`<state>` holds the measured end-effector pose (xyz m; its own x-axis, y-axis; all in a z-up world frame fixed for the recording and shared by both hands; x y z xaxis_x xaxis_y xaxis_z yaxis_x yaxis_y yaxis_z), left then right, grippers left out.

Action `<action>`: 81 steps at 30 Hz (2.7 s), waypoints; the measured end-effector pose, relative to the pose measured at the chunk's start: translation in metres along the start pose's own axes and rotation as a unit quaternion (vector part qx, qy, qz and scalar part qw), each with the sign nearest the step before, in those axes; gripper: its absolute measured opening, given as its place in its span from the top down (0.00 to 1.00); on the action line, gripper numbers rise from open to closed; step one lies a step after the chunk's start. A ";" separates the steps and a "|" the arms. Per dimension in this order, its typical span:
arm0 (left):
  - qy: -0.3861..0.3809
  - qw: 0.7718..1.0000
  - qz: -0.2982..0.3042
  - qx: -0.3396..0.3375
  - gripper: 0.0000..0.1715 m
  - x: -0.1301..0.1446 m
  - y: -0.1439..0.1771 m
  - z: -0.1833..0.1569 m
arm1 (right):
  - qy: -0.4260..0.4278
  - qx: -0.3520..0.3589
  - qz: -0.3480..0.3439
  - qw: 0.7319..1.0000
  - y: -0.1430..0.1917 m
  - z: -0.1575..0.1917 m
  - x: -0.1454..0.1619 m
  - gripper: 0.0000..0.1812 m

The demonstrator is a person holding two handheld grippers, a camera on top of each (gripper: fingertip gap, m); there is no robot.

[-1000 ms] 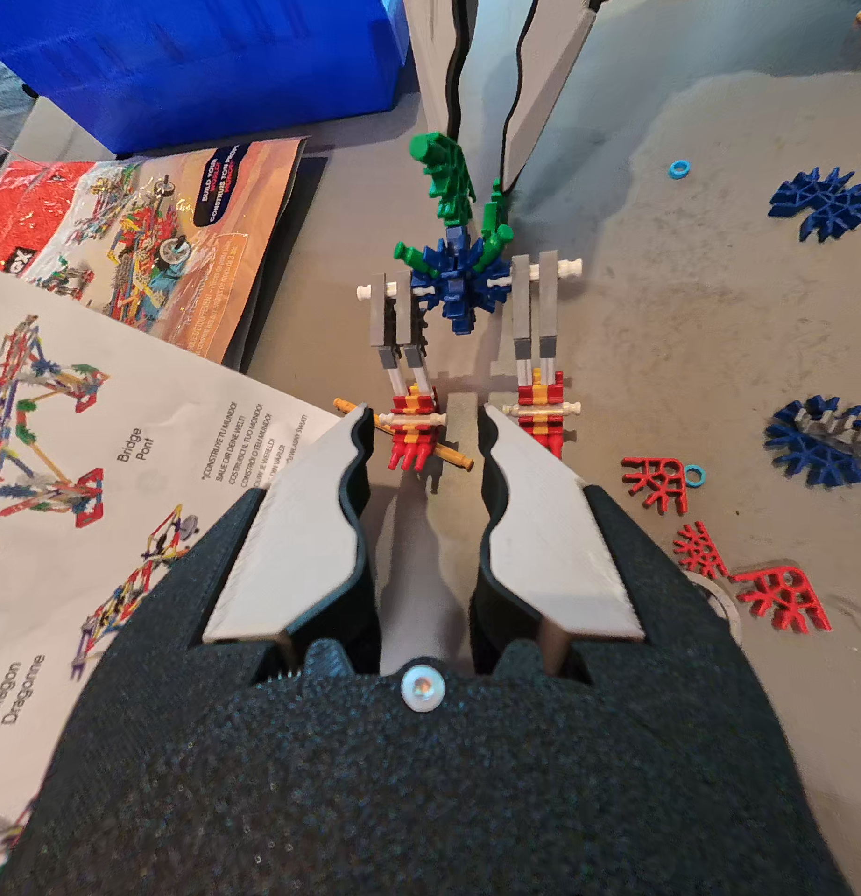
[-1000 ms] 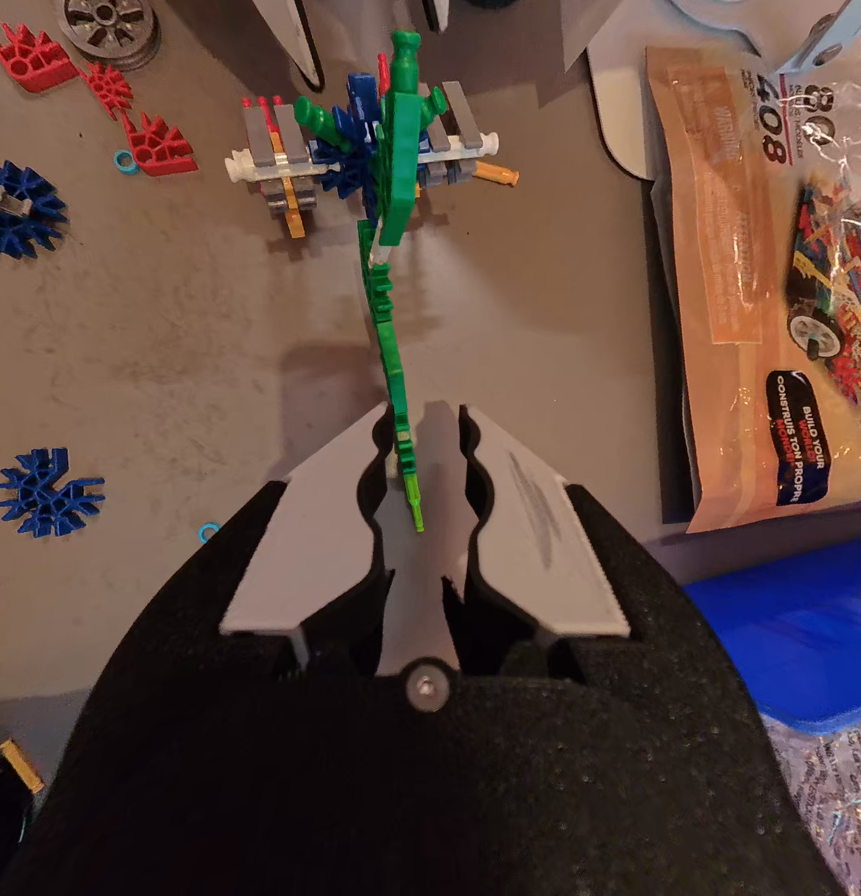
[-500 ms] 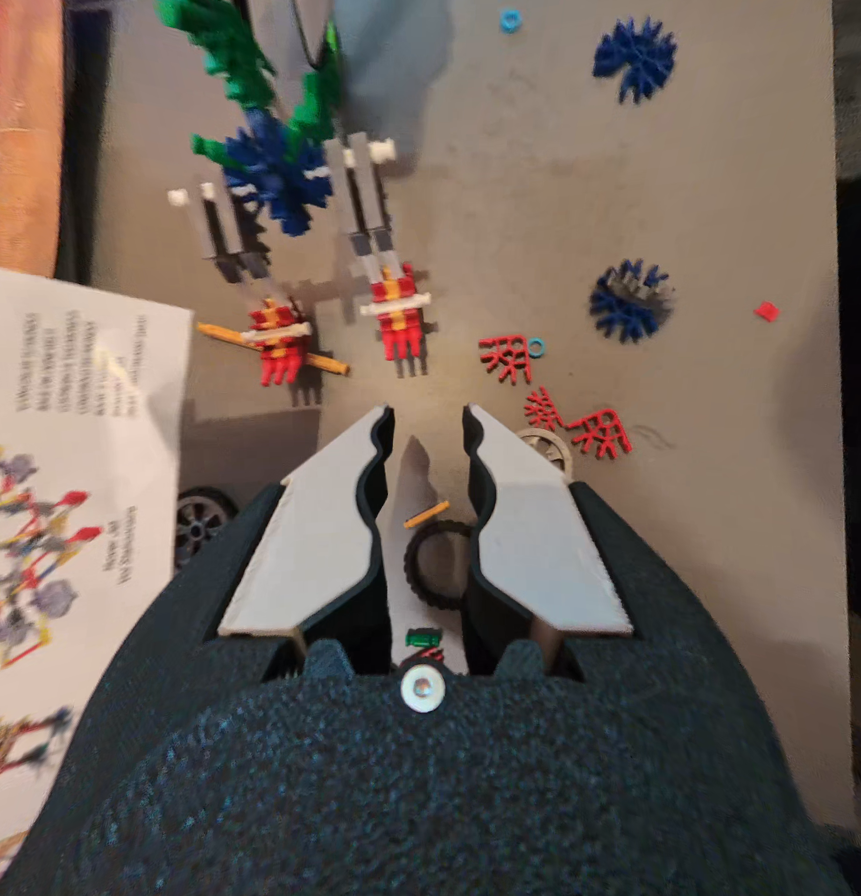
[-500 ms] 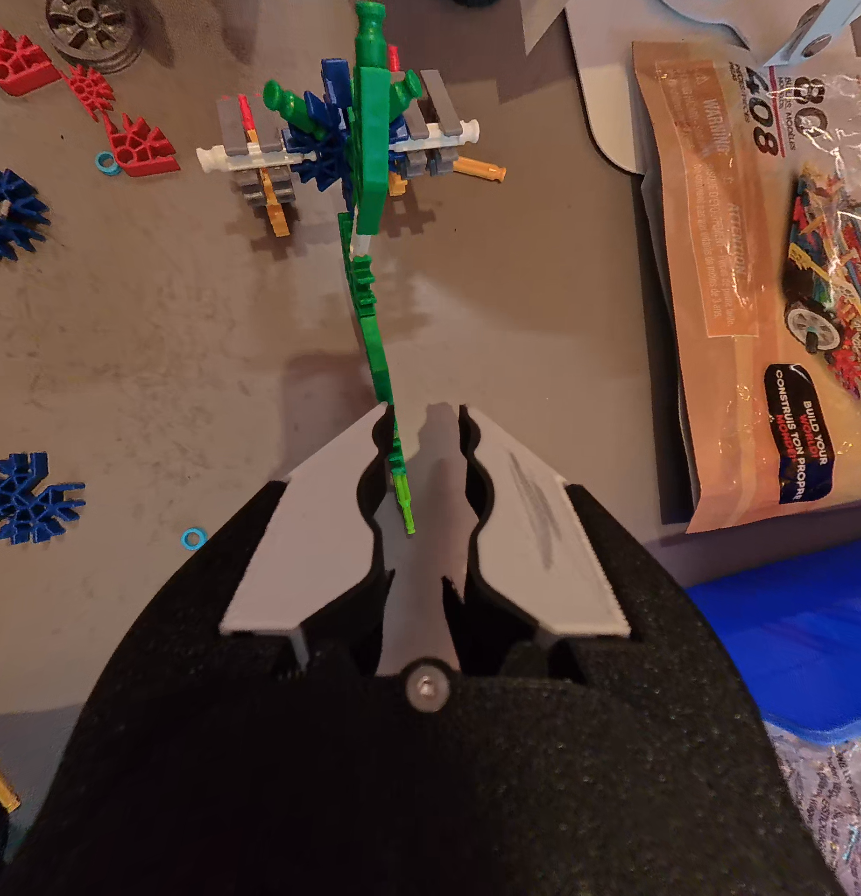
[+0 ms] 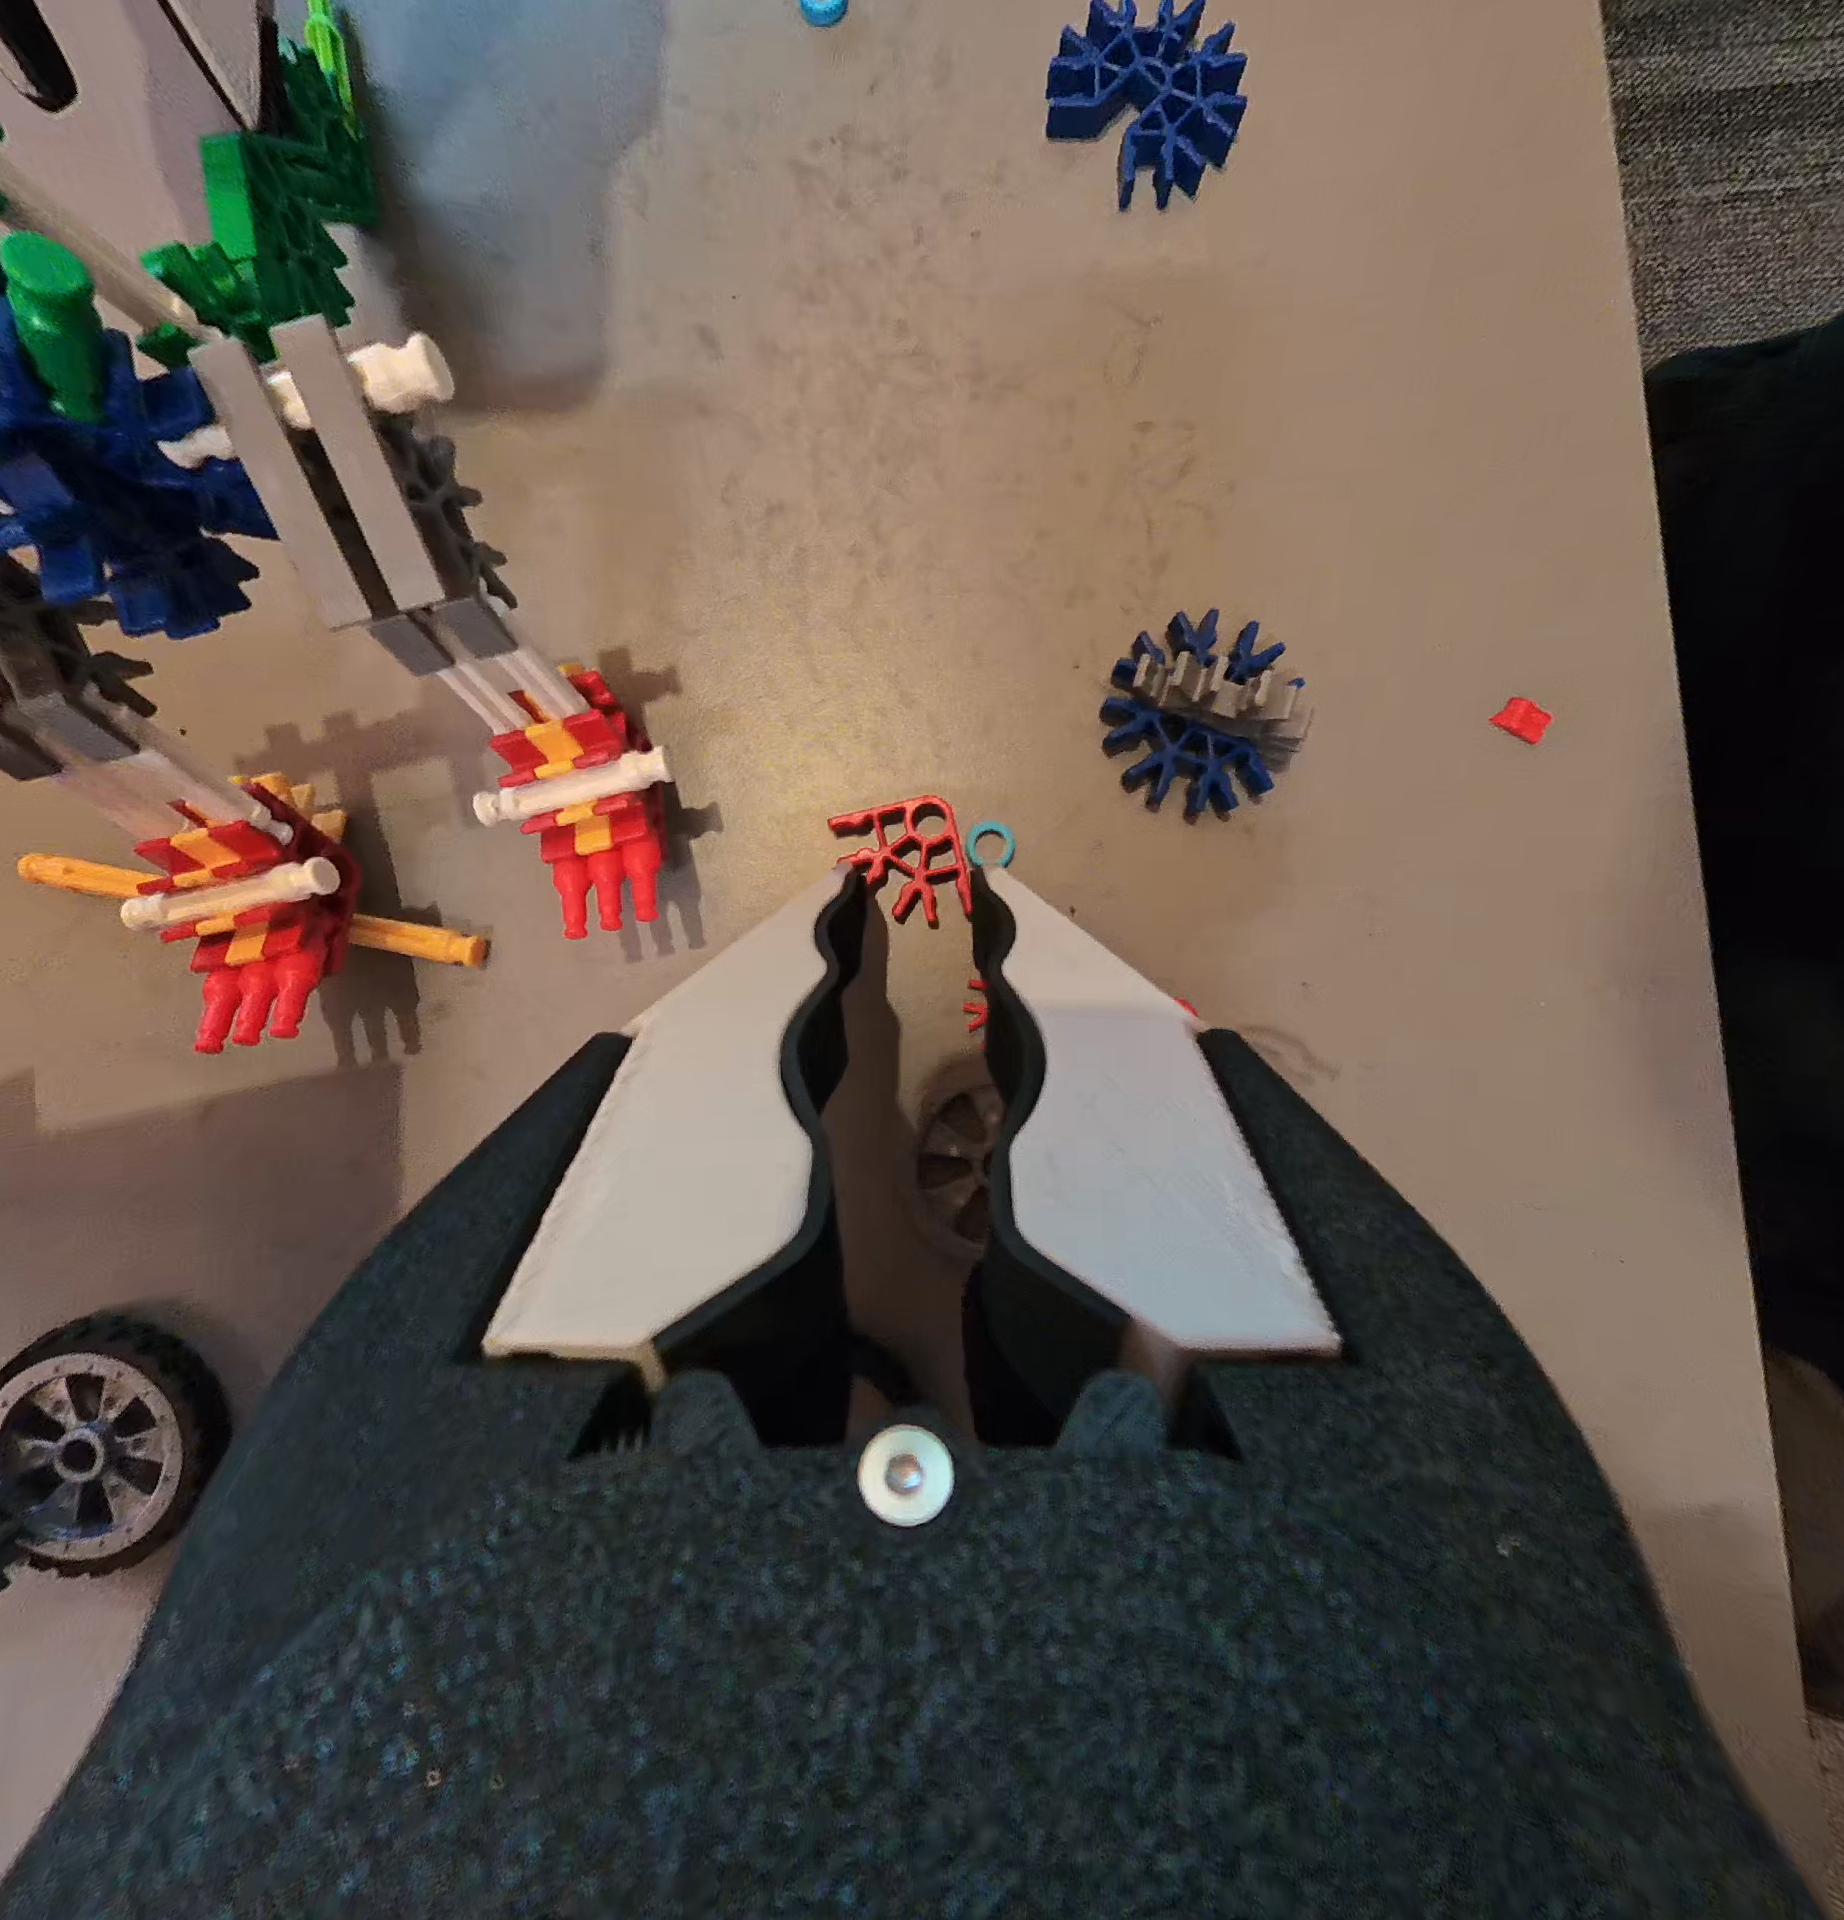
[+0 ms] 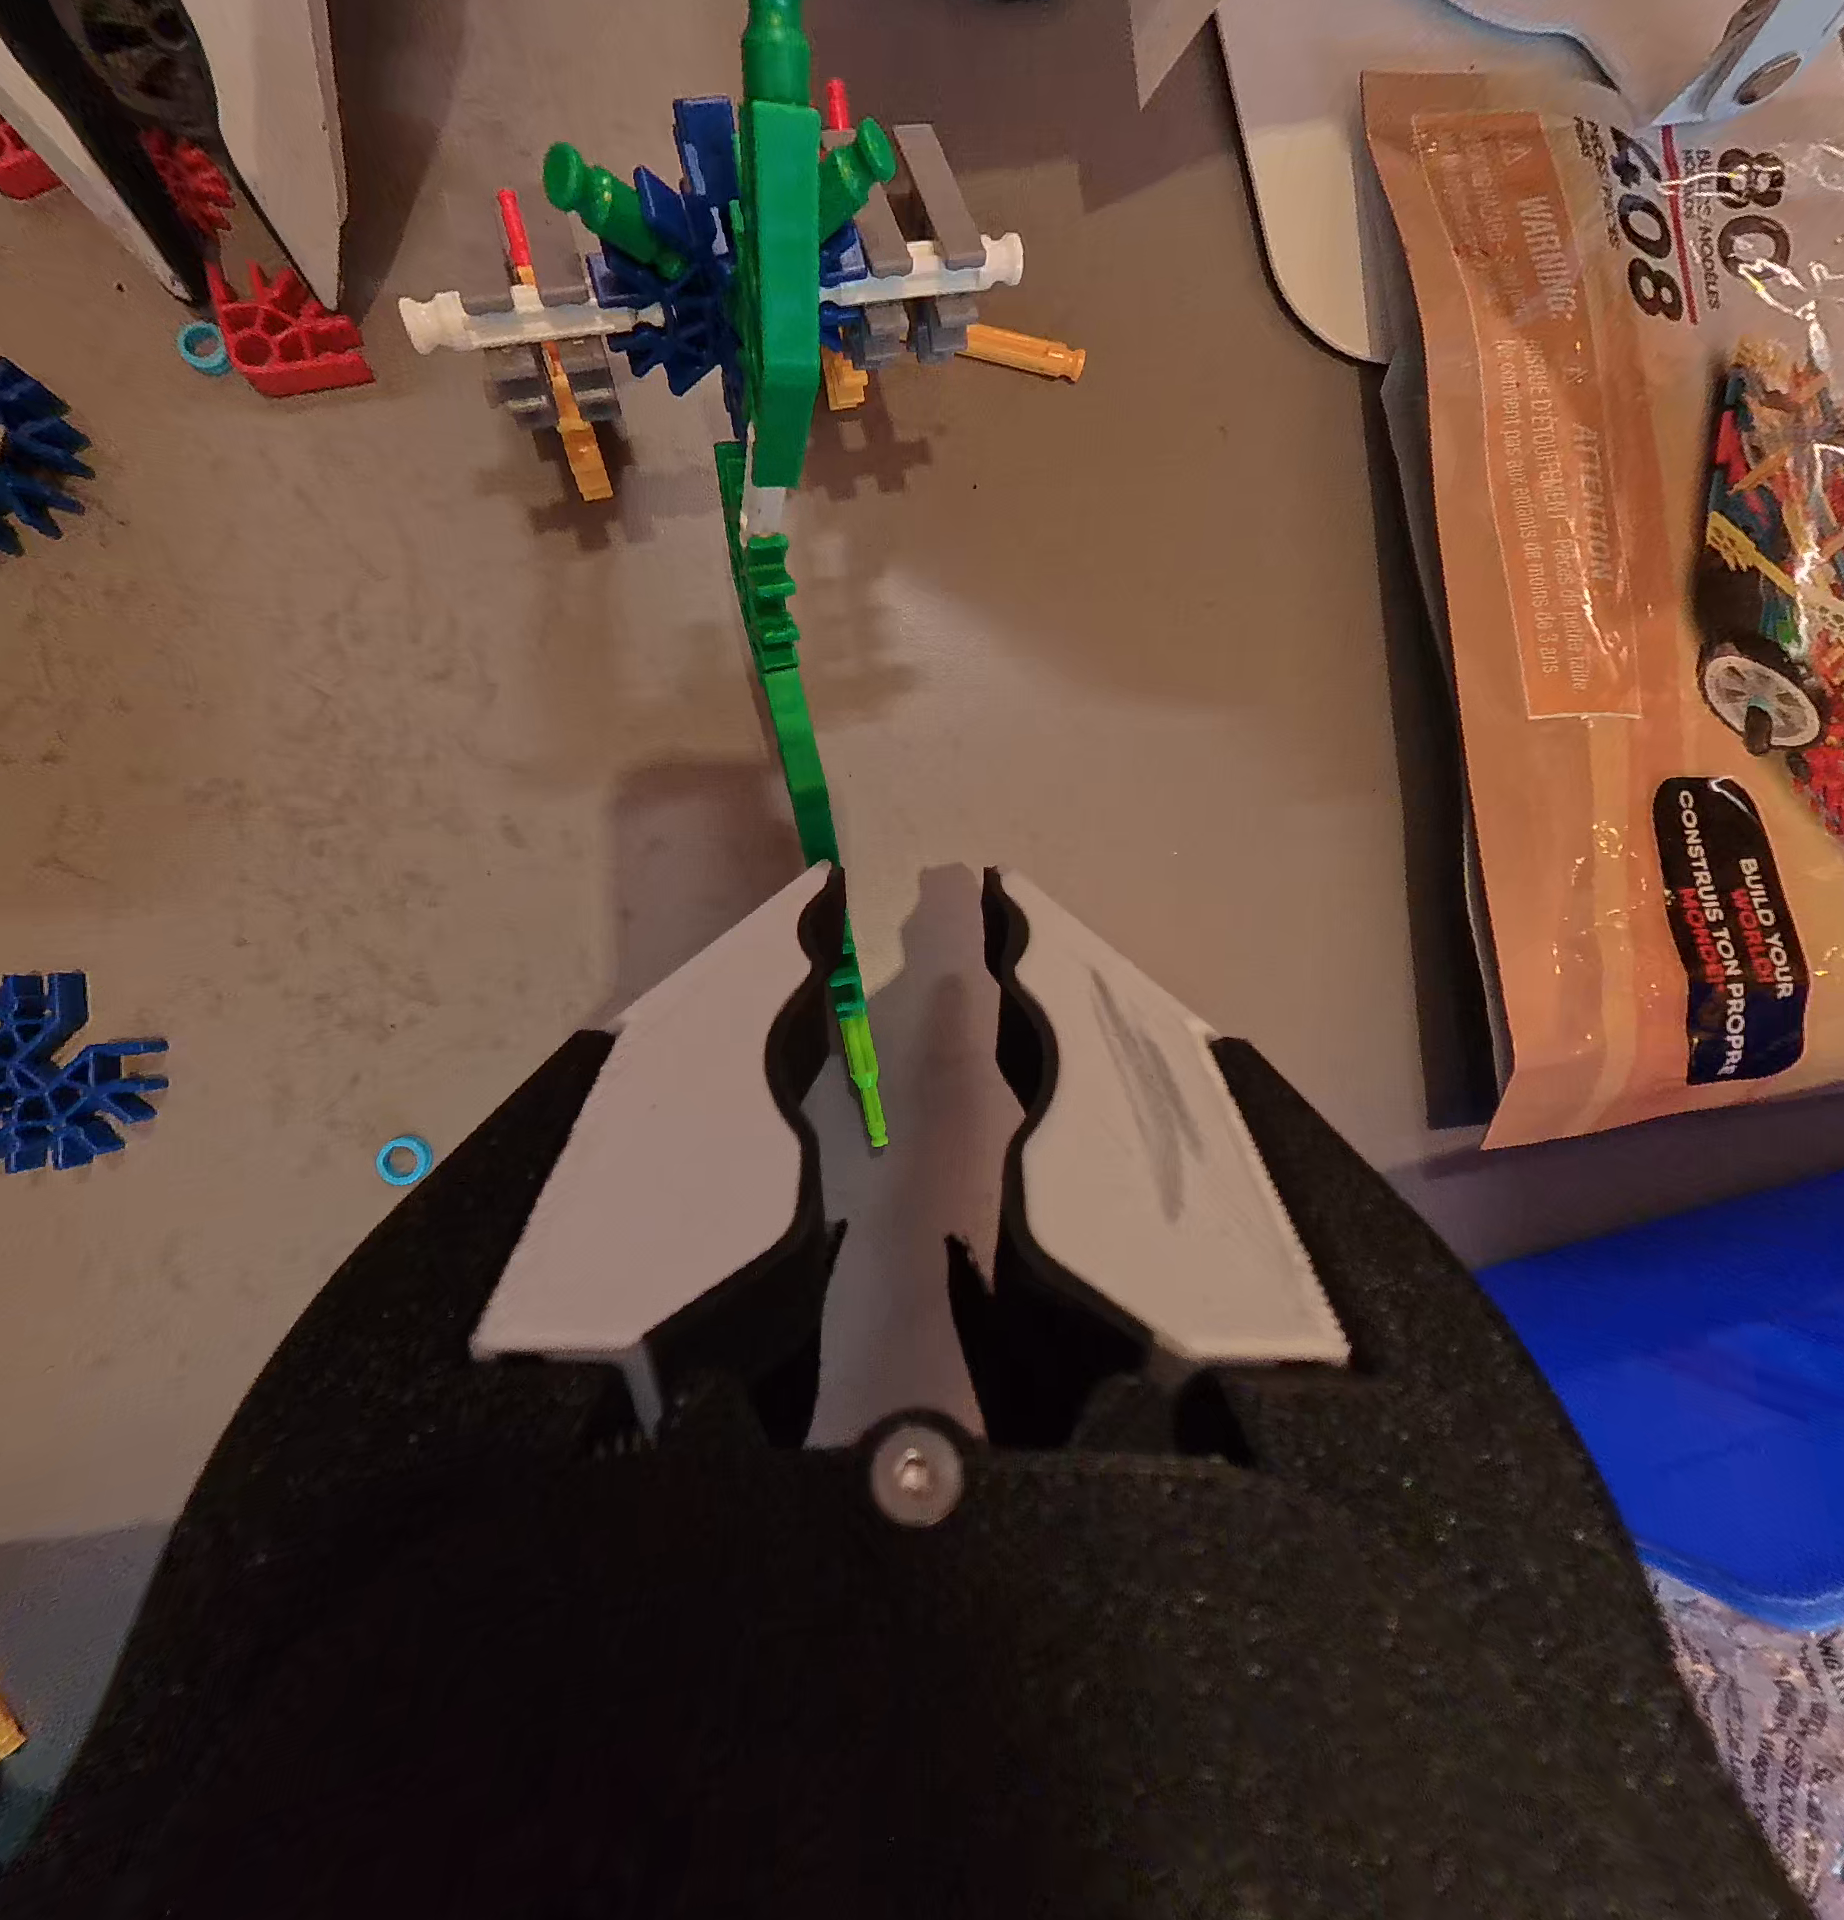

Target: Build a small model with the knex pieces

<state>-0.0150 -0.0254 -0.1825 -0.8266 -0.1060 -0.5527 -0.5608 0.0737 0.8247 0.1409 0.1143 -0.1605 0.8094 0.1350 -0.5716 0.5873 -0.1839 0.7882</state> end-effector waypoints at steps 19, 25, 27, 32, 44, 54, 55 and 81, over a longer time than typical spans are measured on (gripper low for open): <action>0.016 0.981 -0.185 -0.061 0.89 -0.028 0.047 0.023 | 0.003 0.080 -0.111 0.991 0.041 -0.018 -0.027 0.86; 0.004 0.957 -0.277 -0.091 0.89 -0.044 0.069 0.028 | 0.014 0.077 -0.235 0.969 0.072 -0.010 -0.058 0.86; -0.014 0.952 -0.280 -0.121 0.89 -0.048 0.072 0.029 | 0.022 0.066 -0.263 0.962 0.078 -0.003 -0.068 0.87; -0.058 0.931 -0.262 -0.247 0.89 -0.061 0.076 0.038 | 0.033 0.048 -0.288 0.956 0.077 0.012 -0.089 0.87; -0.171 0.835 -0.178 -0.492 0.89 -0.085 0.085 0.047 | -0.134 -0.053 -0.292 0.946 0.058 0.007 -0.105 0.86; -0.174 0.824 -0.196 -0.503 0.98 -0.091 0.085 0.050 | -0.162 -0.078 -0.336 0.925 0.059 0.006 -0.117 1.00; -0.172 0.828 -0.196 -0.497 0.98 -0.090 0.084 0.052 | -0.158 -0.081 -0.334 0.926 0.059 0.008 -0.116 1.00; -0.166 0.842 -0.247 -0.449 0.96 -0.090 0.089 0.046 | -0.122 -0.075 -0.318 0.937 0.058 0.015 -0.114 1.00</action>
<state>0.0078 0.0366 -0.0648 -0.5536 0.3906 -0.7355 -0.7017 -0.6944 0.1593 0.0825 0.0737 -0.0530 0.2823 -0.0599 -0.9575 0.9591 -0.0012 0.2829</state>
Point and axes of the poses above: each gripper's, where its closed fingertips meet, y back along the fingers, x out of its underside, z = x × y across the jaws, the point moved 5 cm from there along y, back along the fingers, and after that the axes turned 8 degrees about x, right-handed, at the moved point
